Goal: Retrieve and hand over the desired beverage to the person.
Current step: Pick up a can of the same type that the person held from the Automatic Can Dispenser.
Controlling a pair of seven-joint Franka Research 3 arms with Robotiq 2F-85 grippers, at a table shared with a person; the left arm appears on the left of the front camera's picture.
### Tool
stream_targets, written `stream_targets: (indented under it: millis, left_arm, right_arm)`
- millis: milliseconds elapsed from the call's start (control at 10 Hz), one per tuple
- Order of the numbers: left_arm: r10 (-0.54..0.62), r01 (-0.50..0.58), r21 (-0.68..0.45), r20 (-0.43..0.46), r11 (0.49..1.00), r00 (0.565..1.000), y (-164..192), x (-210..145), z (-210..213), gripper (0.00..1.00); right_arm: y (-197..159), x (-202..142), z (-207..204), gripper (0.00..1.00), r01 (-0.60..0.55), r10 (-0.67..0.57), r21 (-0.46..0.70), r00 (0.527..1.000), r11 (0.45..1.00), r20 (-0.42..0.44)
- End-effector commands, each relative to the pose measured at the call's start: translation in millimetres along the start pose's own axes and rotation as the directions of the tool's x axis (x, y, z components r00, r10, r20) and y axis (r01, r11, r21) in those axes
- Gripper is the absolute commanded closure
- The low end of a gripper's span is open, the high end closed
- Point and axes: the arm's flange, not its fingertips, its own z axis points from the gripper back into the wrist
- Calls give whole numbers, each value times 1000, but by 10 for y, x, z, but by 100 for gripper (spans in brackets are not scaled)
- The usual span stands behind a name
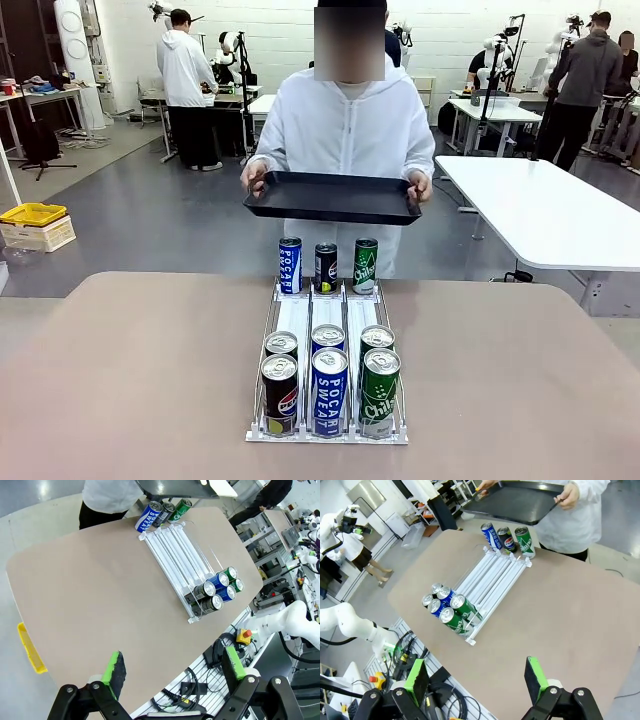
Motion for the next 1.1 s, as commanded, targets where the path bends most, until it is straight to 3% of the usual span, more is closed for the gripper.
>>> stream_targets:
  millis: [0, 1000]
  left_arm:
    - [-10, 10, -1, 16, 1000, 1000, 1, 19, 9, 0]
    - [-10, 10, -1, 16, 1000, 1000, 1, 19, 9, 0]
  right_arm:
    - [15, 5, -15, 0, -15, 15, 19, 1000, 1000, 13]
    - [15, 5, -15, 0, -15, 15, 19, 1000, 1000, 13]
